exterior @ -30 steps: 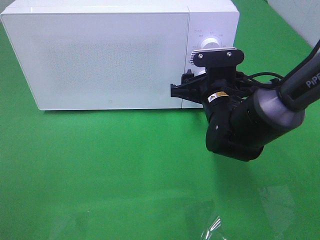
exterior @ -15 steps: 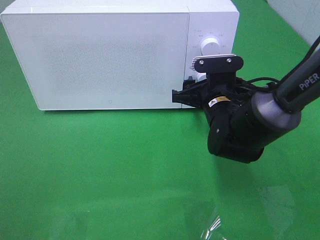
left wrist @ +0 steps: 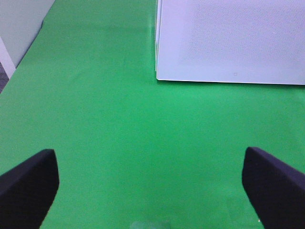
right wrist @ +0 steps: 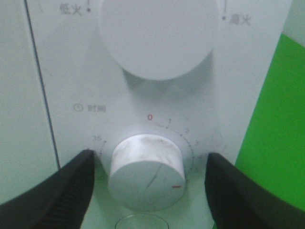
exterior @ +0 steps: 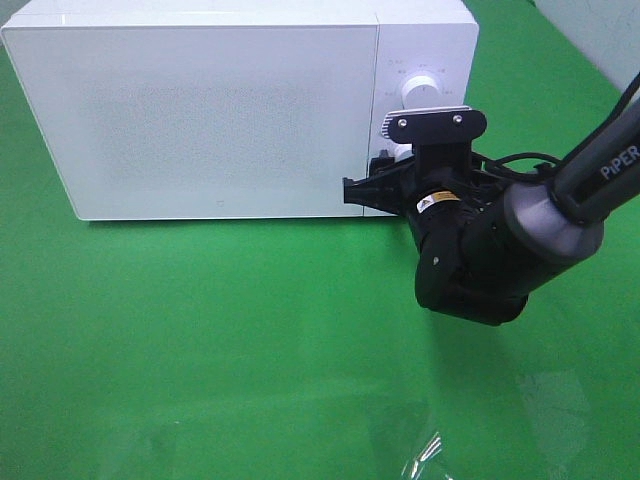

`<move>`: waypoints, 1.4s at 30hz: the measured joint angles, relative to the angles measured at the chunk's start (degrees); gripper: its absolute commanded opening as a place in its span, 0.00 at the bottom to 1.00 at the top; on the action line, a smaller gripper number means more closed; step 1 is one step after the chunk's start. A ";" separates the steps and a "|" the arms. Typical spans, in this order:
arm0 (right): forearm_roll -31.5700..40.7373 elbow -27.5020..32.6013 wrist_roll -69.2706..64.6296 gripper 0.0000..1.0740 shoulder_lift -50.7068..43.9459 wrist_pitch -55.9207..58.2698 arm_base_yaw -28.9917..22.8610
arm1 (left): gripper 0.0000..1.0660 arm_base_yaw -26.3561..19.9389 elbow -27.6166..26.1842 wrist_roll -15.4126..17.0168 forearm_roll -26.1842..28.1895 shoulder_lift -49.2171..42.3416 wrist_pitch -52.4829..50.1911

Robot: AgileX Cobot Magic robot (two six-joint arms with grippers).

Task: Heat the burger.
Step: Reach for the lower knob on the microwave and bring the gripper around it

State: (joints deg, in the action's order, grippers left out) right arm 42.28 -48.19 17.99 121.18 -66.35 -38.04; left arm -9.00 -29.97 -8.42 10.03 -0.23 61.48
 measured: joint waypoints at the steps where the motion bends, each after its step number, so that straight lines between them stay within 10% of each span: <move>1: -0.06 0.00 0.00 0.44 -0.06 -0.29 -0.06 | 0.91 0.00 0.00 0.00 0.00 0.00 0.00; 9: -0.40 0.00 0.00 0.00 -0.17 -0.80 -0.11 | 0.91 0.00 0.00 0.00 0.00 0.00 0.00; 23: -0.52 0.00 -6.70 0.00 -0.17 -0.80 -0.11 | 0.91 0.00 0.00 0.00 0.00 0.00 0.00; 42: -5.50 1.38 -79.58 0.00 -0.17 -1.20 0.52 | 0.91 0.00 0.00 0.00 0.00 0.00 0.00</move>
State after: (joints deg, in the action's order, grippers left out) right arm 36.78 -46.81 -61.59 121.01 -67.55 -37.53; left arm -9.00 -29.97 -8.42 10.03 -0.23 61.48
